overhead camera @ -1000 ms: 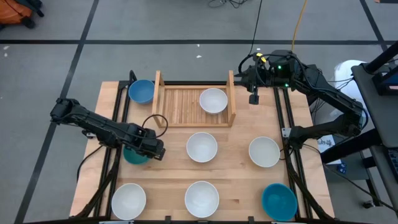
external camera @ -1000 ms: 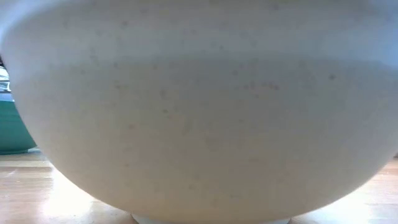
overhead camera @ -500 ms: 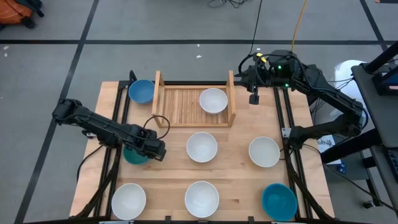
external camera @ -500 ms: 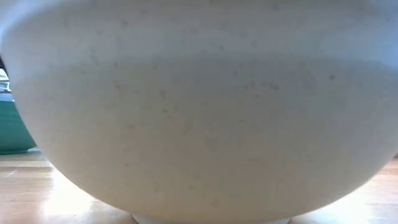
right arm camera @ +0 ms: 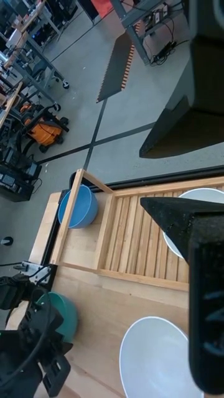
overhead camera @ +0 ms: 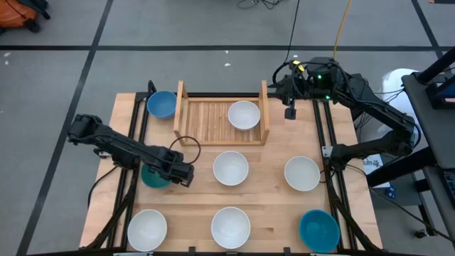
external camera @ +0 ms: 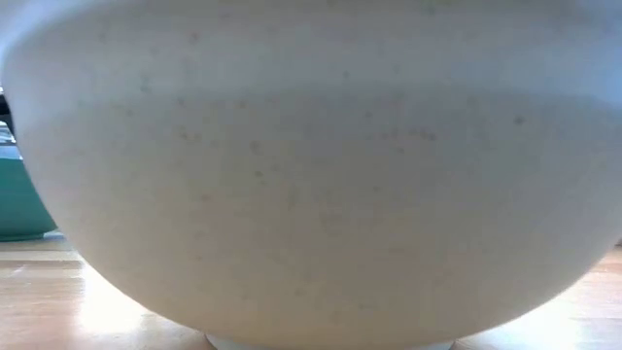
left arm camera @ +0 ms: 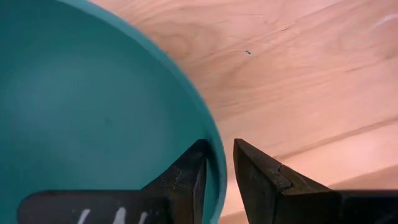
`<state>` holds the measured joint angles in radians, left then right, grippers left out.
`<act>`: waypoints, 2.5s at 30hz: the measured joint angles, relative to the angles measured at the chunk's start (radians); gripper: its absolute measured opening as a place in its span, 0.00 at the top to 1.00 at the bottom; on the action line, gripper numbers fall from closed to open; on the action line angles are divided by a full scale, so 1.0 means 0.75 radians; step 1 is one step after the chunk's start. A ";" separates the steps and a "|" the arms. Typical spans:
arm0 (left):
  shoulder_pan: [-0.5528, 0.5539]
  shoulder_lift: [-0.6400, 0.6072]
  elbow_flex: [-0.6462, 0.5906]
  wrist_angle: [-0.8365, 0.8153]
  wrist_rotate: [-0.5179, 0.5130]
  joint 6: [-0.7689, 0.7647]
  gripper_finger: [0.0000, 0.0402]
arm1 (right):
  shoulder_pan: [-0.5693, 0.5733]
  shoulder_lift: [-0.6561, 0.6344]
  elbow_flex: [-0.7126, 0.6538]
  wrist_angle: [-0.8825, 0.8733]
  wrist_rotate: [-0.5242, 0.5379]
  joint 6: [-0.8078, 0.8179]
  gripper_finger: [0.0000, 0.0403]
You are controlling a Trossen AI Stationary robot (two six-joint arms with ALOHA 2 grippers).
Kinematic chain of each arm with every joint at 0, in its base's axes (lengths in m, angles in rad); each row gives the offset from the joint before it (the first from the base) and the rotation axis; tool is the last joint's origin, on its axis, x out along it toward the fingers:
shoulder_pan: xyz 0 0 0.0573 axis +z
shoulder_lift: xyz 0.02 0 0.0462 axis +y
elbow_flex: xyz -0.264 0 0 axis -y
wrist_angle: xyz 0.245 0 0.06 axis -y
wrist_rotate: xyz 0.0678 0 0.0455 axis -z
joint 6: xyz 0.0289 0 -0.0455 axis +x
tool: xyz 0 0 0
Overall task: Place and stack bowls onto a shelf
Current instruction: Put the green bowl on the shelf
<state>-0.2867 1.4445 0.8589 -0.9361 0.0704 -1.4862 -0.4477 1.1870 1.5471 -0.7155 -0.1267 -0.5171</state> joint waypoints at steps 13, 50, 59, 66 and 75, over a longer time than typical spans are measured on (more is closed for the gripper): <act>0.001 0.029 -0.013 -0.001 -0.005 0.028 0.83 | 0.000 0.000 0.000 0.000 0.000 0.000 0.74; 0.280 -0.007 0.902 -0.835 -0.374 0.669 0.99 | 0.000 0.000 0.000 0.000 0.021 -0.006 0.74; 0.549 0.070 1.067 -0.830 -0.410 1.127 0.99 | -0.001 -0.001 0.000 -0.022 0.144 -0.003 0.74; 0.691 0.276 1.375 -0.834 -0.434 1.487 0.99 | -0.001 -0.001 0.000 -0.030 0.140 0.007 0.74; 0.788 0.550 1.654 -0.822 -0.392 1.820 0.99 | -0.001 -0.001 0.000 -0.030 0.140 0.010 0.74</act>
<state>0.3045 1.8572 2.0994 -1.5529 -0.2235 -0.1212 -0.4480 1.1866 1.5475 -0.7380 -0.0219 -0.5098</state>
